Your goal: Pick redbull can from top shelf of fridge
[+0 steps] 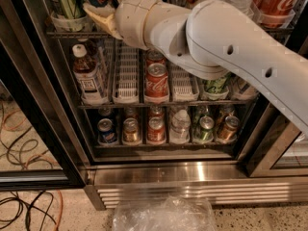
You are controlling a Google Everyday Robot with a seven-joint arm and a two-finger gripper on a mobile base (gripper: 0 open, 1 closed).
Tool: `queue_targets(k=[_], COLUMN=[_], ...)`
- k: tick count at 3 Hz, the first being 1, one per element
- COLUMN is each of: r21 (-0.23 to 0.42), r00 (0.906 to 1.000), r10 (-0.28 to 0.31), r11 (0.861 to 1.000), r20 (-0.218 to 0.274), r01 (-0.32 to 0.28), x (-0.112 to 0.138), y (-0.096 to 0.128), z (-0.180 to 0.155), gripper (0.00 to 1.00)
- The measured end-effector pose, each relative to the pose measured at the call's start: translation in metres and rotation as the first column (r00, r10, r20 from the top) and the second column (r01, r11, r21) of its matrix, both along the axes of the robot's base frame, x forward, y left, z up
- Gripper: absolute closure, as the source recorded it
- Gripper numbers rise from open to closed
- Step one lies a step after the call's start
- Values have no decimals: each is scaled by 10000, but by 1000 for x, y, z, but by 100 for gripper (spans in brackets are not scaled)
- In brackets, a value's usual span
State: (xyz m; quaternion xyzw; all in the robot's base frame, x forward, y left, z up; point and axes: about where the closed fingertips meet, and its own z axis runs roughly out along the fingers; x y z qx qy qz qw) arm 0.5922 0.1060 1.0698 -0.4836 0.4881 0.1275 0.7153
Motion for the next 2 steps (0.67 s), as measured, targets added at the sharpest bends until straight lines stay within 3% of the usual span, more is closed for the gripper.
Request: queue_targets(k=[1,2], r21=[378,1166], r00=[9995,9956], r10=[-306,-935], r11=[9988,9889], r20=[-43,48], r01=[307,923], x=[-3,-3], y=[4,3], z=[5,11], gripper=[100,100])
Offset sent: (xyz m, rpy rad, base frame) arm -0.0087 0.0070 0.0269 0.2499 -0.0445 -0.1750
